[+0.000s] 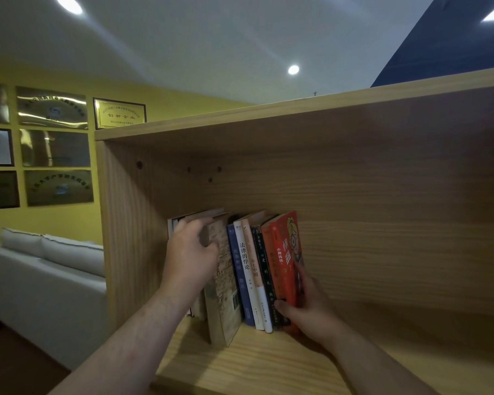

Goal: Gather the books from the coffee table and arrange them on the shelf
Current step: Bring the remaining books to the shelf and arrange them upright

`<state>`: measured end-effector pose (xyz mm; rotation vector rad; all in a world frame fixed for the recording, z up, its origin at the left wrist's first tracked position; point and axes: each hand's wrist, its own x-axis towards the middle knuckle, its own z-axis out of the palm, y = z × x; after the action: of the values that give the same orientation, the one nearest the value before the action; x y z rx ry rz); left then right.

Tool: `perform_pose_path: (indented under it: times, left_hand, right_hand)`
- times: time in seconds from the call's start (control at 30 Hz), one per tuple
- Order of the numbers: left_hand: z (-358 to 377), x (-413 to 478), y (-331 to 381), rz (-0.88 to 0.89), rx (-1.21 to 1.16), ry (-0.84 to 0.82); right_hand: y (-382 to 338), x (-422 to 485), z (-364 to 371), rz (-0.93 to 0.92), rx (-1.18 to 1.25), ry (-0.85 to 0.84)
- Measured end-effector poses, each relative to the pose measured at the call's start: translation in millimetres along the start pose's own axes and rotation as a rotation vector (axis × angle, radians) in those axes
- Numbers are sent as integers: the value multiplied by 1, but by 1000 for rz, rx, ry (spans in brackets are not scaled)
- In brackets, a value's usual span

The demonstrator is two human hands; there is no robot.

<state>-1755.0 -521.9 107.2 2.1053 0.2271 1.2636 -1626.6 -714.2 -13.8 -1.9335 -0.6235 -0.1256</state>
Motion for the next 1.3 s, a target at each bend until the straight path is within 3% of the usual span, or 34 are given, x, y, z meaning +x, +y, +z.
perform_pose_path:
  times: [0.17, 0.23, 0.4, 0.57, 0.7, 0.77, 0.87, 0.97, 1.03, 1.13, 1.2, 1.3]
  left_hand:
    - [14, -22, -12, -273, -334, 13]
    - [26, -40, -21, -351, -360, -47]
    - [34, -61, -41, -404, -395, -135]
    - [-8, -73, -43, -465, -475, -145]
    - [-48, -86, -49, -538, -638, -182]
    - [-56, -91, -48, -571, -744, -223]
    - [-50, -94, -38, -606, -858, -311]
    - [-32, -92, -17, -636, -939, -428]
    - [-16, -88, -4, -659, -965, -500]
    - [9, -79, 4, -606, -929, -556]
    - [19, -79, -1, -494, -775, -515]
    - [33, -78, -33, -239, -322, -350]
  right_hand:
    - [-1, 0, 1, 20, 3, 13]
    - [-1, 1, 1, 22, 16, 21]
    - [-1, 0, 1, 49, 59, 29]
    - [-12, -6, -3, 60, -21, 4]
    - [-21, -13, -4, 107, -15, -19]
    - [-33, -18, -7, 100, 19, 67]
    - [-54, -35, -15, 71, 343, 272]
    - [-63, -49, -24, 173, 719, 106]
    - [-70, -58, -35, 261, 727, -93]
    - [-74, -59, -46, 316, 704, -262]
    - [-72, -56, -50, 321, 755, -210]
    - [-70, -52, -57, 285, 804, -42]
